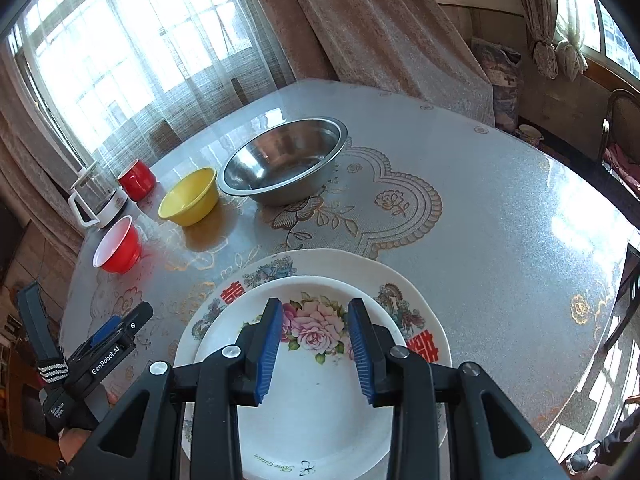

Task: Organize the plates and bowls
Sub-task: 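Move both grippers to the rim of the steel bowl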

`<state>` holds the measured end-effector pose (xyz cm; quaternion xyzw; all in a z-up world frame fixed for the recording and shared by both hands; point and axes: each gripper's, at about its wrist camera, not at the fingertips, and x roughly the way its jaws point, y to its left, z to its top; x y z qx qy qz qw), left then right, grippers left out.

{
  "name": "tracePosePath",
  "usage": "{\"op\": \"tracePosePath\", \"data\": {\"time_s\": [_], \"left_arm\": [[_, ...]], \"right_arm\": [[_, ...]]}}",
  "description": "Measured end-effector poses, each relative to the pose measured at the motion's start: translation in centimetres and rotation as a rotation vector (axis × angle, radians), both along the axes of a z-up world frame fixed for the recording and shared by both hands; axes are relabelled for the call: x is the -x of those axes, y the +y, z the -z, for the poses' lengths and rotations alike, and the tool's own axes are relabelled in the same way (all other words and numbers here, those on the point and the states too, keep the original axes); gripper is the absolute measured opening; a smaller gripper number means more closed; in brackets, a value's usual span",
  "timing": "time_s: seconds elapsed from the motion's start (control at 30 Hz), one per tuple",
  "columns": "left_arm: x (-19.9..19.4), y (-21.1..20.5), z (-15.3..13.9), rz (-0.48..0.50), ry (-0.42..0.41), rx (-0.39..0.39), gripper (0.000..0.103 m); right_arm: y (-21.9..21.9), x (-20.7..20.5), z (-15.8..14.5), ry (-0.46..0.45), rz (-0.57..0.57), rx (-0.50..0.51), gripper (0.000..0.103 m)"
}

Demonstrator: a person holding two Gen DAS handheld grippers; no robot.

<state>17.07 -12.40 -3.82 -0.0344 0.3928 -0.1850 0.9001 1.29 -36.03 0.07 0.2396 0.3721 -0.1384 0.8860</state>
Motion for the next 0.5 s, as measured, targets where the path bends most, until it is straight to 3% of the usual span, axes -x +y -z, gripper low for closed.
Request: {"op": "tracePosePath", "data": {"time_s": [0.23, 0.5], "left_arm": [[-1.3, -0.9, -0.1, -0.021, 0.134, 0.085, 0.084], [-4.2, -6.0, -3.8, 0.052, 0.146, 0.126, 0.087]], "right_arm": [[-4.8, -2.8, -0.8, 0.028, -0.019, -0.006, 0.040], [-9.6, -8.7, -0.5, 0.068, -0.025, -0.093, 0.040]]}}
